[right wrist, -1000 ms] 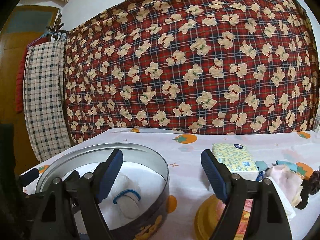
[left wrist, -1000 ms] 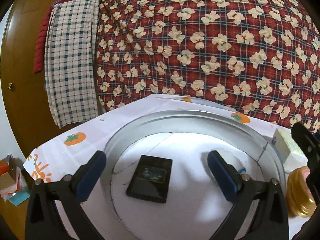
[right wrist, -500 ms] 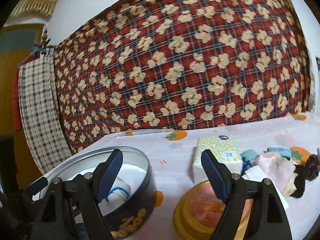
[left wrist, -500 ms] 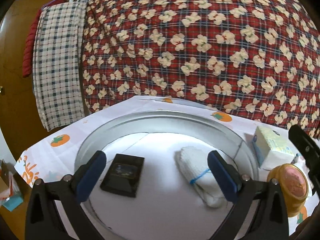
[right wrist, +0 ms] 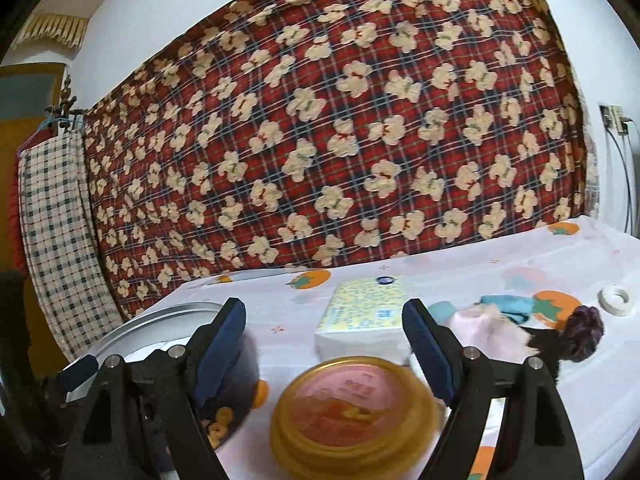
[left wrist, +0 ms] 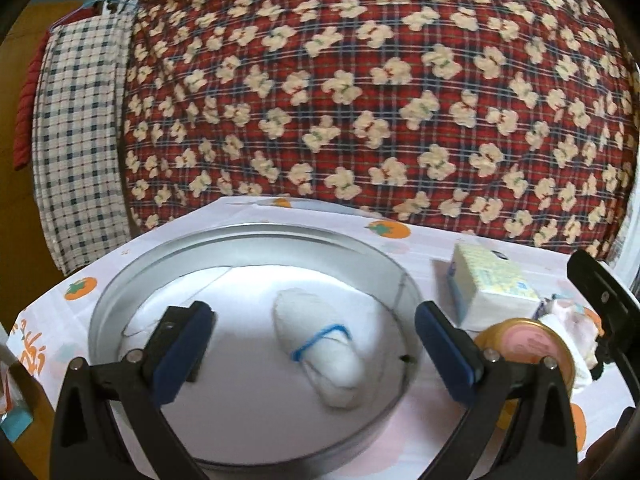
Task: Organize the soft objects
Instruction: 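Withdraw both tools from the tin back toward the soft items, then grasp the pink cloth with the left tool while the right tool grasps the purple scrunchie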
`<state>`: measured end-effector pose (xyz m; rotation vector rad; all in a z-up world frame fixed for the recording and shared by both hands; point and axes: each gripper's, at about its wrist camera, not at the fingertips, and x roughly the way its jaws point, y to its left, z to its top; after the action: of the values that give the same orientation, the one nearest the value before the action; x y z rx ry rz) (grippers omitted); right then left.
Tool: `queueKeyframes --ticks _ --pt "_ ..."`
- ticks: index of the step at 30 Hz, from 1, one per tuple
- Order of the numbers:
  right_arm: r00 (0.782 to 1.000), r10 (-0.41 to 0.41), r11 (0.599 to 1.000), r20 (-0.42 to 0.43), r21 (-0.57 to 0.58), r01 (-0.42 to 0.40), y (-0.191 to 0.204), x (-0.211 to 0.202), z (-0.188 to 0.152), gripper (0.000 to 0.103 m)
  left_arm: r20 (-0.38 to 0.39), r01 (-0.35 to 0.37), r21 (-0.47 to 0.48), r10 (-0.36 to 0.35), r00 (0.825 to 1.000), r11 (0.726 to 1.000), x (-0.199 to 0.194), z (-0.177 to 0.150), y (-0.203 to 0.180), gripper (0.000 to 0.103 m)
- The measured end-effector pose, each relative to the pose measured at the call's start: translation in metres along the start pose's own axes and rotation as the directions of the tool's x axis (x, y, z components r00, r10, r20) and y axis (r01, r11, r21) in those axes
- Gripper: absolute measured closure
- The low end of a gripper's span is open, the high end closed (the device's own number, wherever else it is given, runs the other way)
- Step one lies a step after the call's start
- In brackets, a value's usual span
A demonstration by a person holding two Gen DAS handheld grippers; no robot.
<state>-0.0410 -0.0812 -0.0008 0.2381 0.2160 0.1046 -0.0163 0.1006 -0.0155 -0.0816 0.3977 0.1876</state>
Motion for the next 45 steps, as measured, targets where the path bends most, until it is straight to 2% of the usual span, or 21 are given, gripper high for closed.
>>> queueKeyframes --ticks 10,17,22,30,34,40,45 --pt "0.998 -0.055 0.998 -0.008 -0.023 0.055 -0.025 -0.010 0.004 0.021 -0.049 0.101 0.059 -0.099 0.994 0.993 -0.003 -0.011 -0.040 0.001" --pt "0.994 -0.106 0.994 -0.018 0.014 0.106 -0.062 -0.019 0.009 0.021 -0.083 0.161 0.070 -0.155 0.984 0.984 -0.005 -0.017 -0.064 0.001" --pt "0.985 -0.170 0.985 -0.018 -0.004 0.170 -0.089 -0.027 0.014 0.021 -0.080 0.192 0.088 -0.185 0.979 0.977 -0.011 -0.016 -0.080 0.001" --pt "0.963 -0.262 0.964 -0.067 0.013 0.264 -0.143 -0.036 0.022 0.021 -0.104 0.266 0.143 -0.252 0.962 0.953 -0.018 -0.019 -0.116 0.001" --pt "0.949 -0.285 0.956 -0.131 0.033 0.292 -0.171 -0.033 0.025 0.021 -0.118 0.302 0.172 -0.285 0.951 0.938 -0.023 -0.021 -0.135 0.001" --pt "0.916 -0.296 0.939 -0.270 0.091 0.331 -0.218 -0.020 0.023 0.021 -0.138 0.354 0.222 -0.331 0.934 0.908 -0.030 -0.021 -0.163 0.001" --pt "0.873 -0.265 0.937 -0.410 0.106 0.334 -0.249 0.001 0.016 0.037 -0.181 0.414 0.256 -0.377 0.908 0.874 -0.034 -0.026 -0.189 0.001"
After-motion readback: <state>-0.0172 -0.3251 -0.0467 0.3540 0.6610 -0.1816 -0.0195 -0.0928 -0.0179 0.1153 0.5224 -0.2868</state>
